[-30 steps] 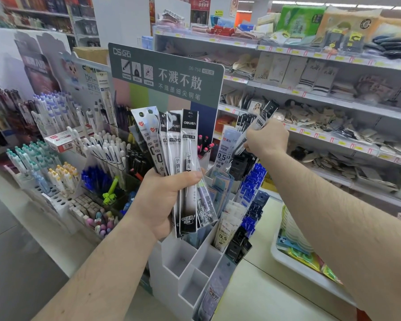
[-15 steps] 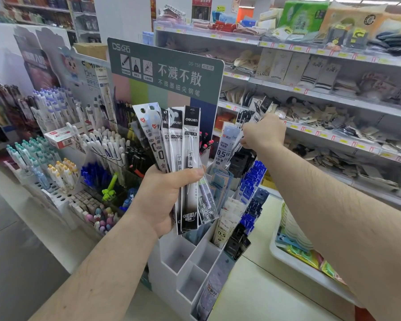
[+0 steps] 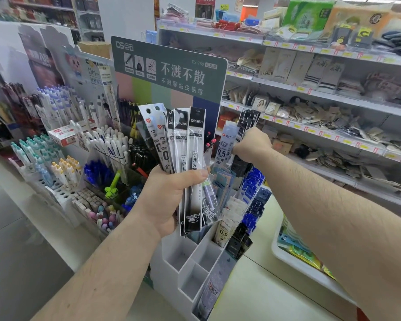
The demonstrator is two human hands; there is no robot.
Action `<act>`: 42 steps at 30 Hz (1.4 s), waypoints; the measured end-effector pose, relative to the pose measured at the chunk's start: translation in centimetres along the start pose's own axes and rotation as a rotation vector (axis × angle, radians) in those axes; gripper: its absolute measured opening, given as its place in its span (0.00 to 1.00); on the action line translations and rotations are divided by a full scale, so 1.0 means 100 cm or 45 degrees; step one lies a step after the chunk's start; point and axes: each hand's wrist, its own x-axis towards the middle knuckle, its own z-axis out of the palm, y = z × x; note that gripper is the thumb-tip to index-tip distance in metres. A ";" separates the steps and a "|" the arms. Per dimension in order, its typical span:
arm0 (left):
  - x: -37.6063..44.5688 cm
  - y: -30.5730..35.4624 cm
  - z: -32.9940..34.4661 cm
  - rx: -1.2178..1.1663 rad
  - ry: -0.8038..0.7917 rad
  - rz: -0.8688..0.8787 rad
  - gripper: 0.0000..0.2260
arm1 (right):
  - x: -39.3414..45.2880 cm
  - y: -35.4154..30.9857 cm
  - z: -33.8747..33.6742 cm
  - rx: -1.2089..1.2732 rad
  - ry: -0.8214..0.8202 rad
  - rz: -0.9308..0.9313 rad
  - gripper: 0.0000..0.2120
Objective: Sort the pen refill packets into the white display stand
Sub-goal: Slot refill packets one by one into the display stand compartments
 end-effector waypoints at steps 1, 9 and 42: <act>-0.001 0.000 0.000 -0.002 -0.005 0.000 0.16 | 0.000 0.000 0.000 -0.003 -0.017 -0.007 0.16; -0.005 0.001 0.000 0.010 -0.034 0.029 0.14 | -0.003 0.001 -0.005 0.122 0.122 -0.072 0.16; -0.052 -0.102 0.070 -0.235 -0.595 -0.457 0.20 | -0.209 0.121 -0.039 1.179 -0.145 0.039 0.06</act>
